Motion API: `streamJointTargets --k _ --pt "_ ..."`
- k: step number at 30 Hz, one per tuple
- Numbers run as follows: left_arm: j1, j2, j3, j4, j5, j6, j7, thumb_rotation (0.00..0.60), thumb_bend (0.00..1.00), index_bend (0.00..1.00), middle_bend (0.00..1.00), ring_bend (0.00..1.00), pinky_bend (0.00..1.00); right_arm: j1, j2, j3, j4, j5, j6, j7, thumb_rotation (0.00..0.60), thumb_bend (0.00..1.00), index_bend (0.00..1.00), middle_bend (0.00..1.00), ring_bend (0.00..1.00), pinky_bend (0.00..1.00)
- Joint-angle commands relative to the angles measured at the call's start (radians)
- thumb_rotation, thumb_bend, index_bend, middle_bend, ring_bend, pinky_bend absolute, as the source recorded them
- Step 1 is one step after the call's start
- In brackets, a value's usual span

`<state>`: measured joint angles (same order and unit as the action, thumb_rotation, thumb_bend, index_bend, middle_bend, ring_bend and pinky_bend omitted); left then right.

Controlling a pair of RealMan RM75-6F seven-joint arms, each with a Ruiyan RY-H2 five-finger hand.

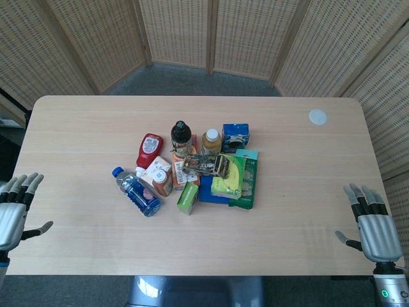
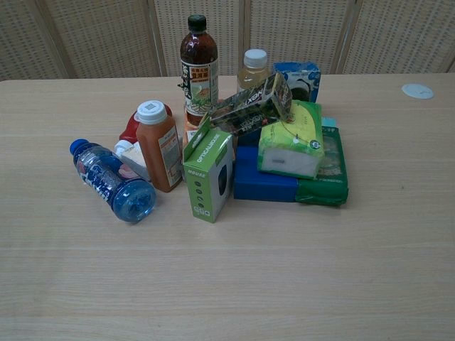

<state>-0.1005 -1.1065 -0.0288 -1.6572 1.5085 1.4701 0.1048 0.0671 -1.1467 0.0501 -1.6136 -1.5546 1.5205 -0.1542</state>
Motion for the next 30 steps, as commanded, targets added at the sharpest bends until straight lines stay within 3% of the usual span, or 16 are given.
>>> streamJointTargets --k 1,11,21,30 --pt "-0.001 -0.003 0.003 0.002 -0.001 -0.005 0.005 0.6 0.0 0.0 0.0 0.0 0.0 -0.001 0.001 0.0 0.0 0.001 0.0 0.005 0.58 0.0 0.0 0.0 0.0 0.0" --pt "-0.035 -0.012 0.012 0.045 0.024 -0.059 -0.031 0.6 0.0 0.0 0.0 0.0 0.0 0.003 -0.001 0.005 -0.01 0.01 -0.007 0.0 0.582 0.0 0.0 0.0 0.0 0.0" --pt "-0.248 -0.043 0.007 0.229 0.135 -0.293 -0.107 0.6 0.0 0.0 0.0 0.0 0.0 0.01 -0.01 0.01 -0.01 0.025 -0.022 -0.012 0.573 0.0 0.0 0.0 0.0 0.0" --pt "-0.384 -0.117 -0.003 0.247 0.151 -0.446 0.02 0.6 0.0 0.0 0.0 0.0 0.0 0.007 0.003 0.01 -0.008 0.027 -0.02 0.021 0.58 0.0 0.0 0.0 0.0 0.0"
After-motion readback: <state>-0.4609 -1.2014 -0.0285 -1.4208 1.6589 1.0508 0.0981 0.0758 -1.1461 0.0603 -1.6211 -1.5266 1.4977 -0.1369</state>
